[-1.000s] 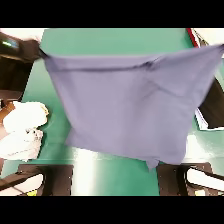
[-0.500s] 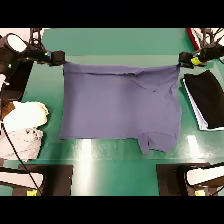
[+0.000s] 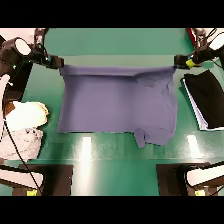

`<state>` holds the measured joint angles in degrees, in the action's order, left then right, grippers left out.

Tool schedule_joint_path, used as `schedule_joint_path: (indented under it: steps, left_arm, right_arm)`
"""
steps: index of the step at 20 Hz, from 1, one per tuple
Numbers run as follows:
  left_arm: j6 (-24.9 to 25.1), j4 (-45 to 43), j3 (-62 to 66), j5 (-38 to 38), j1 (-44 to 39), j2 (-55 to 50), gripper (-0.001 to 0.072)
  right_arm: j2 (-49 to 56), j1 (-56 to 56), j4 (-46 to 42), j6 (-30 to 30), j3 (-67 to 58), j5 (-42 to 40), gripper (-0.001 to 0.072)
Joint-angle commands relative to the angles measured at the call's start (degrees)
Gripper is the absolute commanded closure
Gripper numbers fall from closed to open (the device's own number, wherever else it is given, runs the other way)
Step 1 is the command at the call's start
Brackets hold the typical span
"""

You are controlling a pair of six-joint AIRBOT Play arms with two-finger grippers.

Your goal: Fold the shirts.

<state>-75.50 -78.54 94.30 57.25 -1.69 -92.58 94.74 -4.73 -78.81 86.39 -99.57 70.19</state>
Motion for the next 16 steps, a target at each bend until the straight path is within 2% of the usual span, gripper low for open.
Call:
schedule_joint_path:
  steps: [1, 6, 11, 12, 13, 14, 16]
  left_arm:
    - [3.96, -2.56, -2.14, 7.41, 0.04, -1.22, 0.0685]
    - [3.89, -3.67, -5.99, 3.78, 0.09, -3.26, 0.0685]
    - [2.21, -3.82, -6.03, 1.84, 0.09, -3.54, 0.0683]
    - [1.99, -4.02, -6.03, 2.14, 0.09, -3.54, 0.0579]
    - [1.95, -4.02, -6.03, 2.58, 0.09, -3.54, 0.0309]
    - [1.95, -4.02, -5.97, 3.41, 0.09, -3.54, 0.0172]
    - [1.38, -5.29, -5.31, 7.76, 0.09, -3.52, 0.0174]
  right_arm:
    - [-2.6, 2.43, -3.91, -0.46, 6.49, 5.53, 0.0697]
    - [-6.03, 4.44, -3.32, -0.28, 18.84, 1.16, 0.0695]
    - [-6.6, 5.09, -0.2, -0.26, 24.61, -1.16, 0.0686]
    - [-6.62, 5.09, -0.22, -0.26, 24.59, -0.72, 0.0644]
    - [-6.75, 5.07, -0.24, -0.28, 24.39, -0.5, 0.0466]
    - [-6.78, 5.07, -0.22, -0.26, 23.69, 0.39, 0.0372]
    - [-7.17, 4.94, -0.24, -0.28, 21.11, 4.09, 0.0372]
